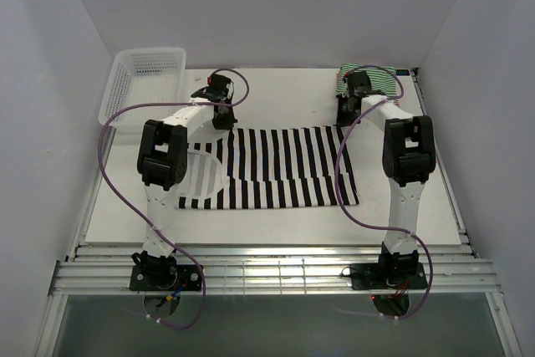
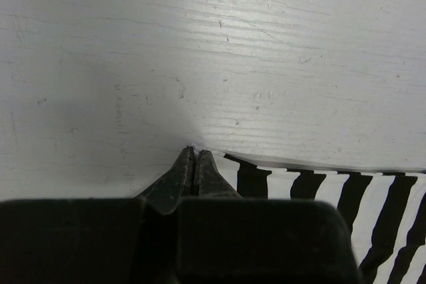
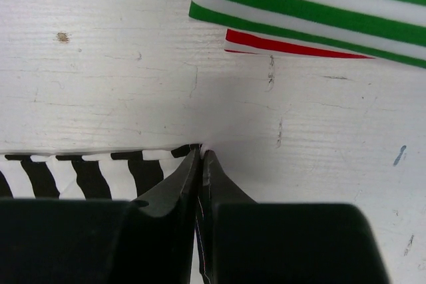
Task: Fold and stack the tank tops
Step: Fold the tank top
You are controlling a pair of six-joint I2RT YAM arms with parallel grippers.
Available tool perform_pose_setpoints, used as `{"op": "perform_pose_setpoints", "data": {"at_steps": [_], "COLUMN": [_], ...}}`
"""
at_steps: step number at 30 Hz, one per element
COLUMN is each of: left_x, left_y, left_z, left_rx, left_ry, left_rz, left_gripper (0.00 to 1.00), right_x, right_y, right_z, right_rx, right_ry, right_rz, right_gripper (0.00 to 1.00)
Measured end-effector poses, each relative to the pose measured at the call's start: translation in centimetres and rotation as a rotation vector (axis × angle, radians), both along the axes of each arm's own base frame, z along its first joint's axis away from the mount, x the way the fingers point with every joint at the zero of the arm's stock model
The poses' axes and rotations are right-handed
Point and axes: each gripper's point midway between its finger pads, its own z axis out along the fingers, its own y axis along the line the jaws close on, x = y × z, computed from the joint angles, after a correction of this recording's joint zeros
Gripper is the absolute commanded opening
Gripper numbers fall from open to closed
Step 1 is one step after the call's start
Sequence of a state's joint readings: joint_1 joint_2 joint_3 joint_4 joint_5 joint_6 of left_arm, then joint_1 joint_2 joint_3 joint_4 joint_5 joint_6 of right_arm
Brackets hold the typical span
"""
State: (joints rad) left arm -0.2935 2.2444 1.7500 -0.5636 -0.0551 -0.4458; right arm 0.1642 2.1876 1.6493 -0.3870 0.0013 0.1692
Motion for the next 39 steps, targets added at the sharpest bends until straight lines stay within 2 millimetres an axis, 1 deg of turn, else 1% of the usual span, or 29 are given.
{"op": "perform_pose_setpoints", "data": {"at_steps": [3,5,7,10,13,15,17,21,23,25,29,32,35,39], "left_x": [-0.1,-0.5,-1.6,-3.7,-5.2,-6.0,-6.4,-7.0,-7.7,-8.5,-11.1,-12.5,-13.5,-14.7], "left_y": [0.0,0.0,0.1,0.2,0.3,0.4,0.2,-0.2,-0.4,-0.5,0.0,0.2,0.5,0.7], "left_z": [0.0,0.0,0.2,0.9,2.4,3.4,4.7,6.7,7.0,6.9,5.7,4.9,4.1,3.3], "left_rx": [-0.004,-0.012,-0.019,-0.036,-0.057,-0.069,-0.090,-0.128,-0.142,-0.154,-0.156,-0.159,-0.162,-0.172], "left_ry": [-0.005,-0.012,-0.009,-0.014,-0.045,-0.074,-0.111,-0.174,-0.184,-0.190,-0.163,-0.144,-0.130,-0.113], "left_rz": [-0.002,-0.005,-0.008,-0.015,-0.021,-0.022,-0.030,-0.049,-0.061,-0.066,-0.064,-0.061,-0.053,-0.046], "left_gripper": [0.00,0.00,0.00,0.00,0.00,0.00,0.00,0.00,0.00,0.00,0.00,0.00,0.00,0.00], "right_x": [0.0,-0.2,-1.3,-3.1,-4.6,-5.7,-6.9,-8.8,-9.7,-10.6,-12.1,-13.3,-14.4,-15.0], "right_y": [-0.1,-0.2,-0.2,-0.1,0.1,0.1,0.2,0.1,0.0,0.0,-0.2,-0.4,-0.5,-0.6], "right_z": [0.1,0.3,0.6,2.0,4.1,5.4,6.3,7.3,7.4,7.3,6.9,6.4,5.8,5.1], "right_rx": [-0.006,-0.009,-0.005,0.013,0.037,0.051,0.063,0.076,0.080,0.085,0.089,0.091,0.091,0.089], "right_ry": [-0.006,-0.021,-0.028,-0.057,-0.114,-0.154,-0.176,-0.214,-0.217,-0.215,-0.212,-0.200,-0.186,-0.167], "right_rz": [0.004,0.013,0.026,0.051,0.073,0.081,0.091,0.098,0.101,0.104,0.106,0.106,0.104,0.103], "right_gripper": [0.08,0.08,0.08,0.08,0.08,0.08,0.08,0.08,0.08,0.08,0.08,0.08,0.08,0.08]}}
